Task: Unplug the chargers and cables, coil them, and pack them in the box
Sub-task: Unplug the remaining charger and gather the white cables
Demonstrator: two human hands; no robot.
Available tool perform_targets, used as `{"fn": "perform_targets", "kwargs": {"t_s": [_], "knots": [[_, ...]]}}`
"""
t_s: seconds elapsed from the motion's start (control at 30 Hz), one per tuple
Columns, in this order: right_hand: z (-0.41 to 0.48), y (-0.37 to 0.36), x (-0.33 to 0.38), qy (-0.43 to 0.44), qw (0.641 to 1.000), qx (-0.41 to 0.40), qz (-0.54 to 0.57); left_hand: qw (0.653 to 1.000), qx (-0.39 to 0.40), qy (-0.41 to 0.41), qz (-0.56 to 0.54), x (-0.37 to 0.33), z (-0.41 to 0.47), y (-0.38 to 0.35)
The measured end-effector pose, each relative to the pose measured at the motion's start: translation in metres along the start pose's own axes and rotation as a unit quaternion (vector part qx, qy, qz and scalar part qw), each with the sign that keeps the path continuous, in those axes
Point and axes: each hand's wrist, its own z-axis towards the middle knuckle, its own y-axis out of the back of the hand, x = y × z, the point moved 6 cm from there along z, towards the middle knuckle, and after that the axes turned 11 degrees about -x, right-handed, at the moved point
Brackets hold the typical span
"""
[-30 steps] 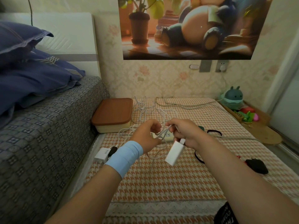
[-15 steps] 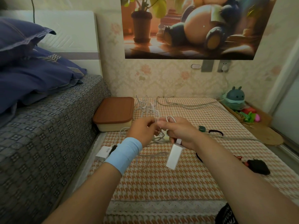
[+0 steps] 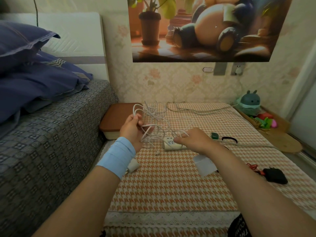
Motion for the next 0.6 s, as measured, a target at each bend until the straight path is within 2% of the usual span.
{"fn": "perform_targets", "kwargs": {"t_s": [0.07, 0.2, 0.3, 0.37, 0.4, 0.47, 0.53, 0.6], "knots": [[0.0, 0.003, -0.001, 0.0, 1.0, -0.022, 0.003, 0.998, 0.043, 0.002, 0.052, 0.004, -0.004, -0.005], [0.002, 0.014, 0.0, -0.042, 0.99, -0.077, 0.115, 0.984, 0.138, 0.025, 0.109, 0.018, -0.016, -0.021], [0.001, 0.014, 0.0, -0.058, 0.994, -0.076, 0.061, 0.978, 0.161, 0.038, 0.129, 0.021, -0.016, -0.023], [-0.002, 0.015, -0.003, -0.066, 0.997, -0.021, 0.019, 0.981, 0.147, 0.046, 0.117, 0.015, -0.009, -0.017], [-0.004, 0.013, -0.005, -0.072, 0.996, 0.039, 0.022, 0.982, 0.144, 0.052, 0.111, 0.01, -0.006, -0.013], [-0.012, 0.007, -0.007, -0.095, 0.981, 0.147, 0.083, 0.98, 0.148, 0.062, 0.12, 0.006, -0.003, -0.007], [-0.011, 0.006, -0.008, -0.1, 0.974, 0.147, 0.143, 0.975, 0.151, 0.073, 0.143, 0.01, -0.006, -0.004], [-0.006, 0.009, -0.007, -0.097, 0.977, 0.076, 0.174, 0.979, 0.15, 0.079, 0.113, 0.016, -0.012, -0.007]]}}
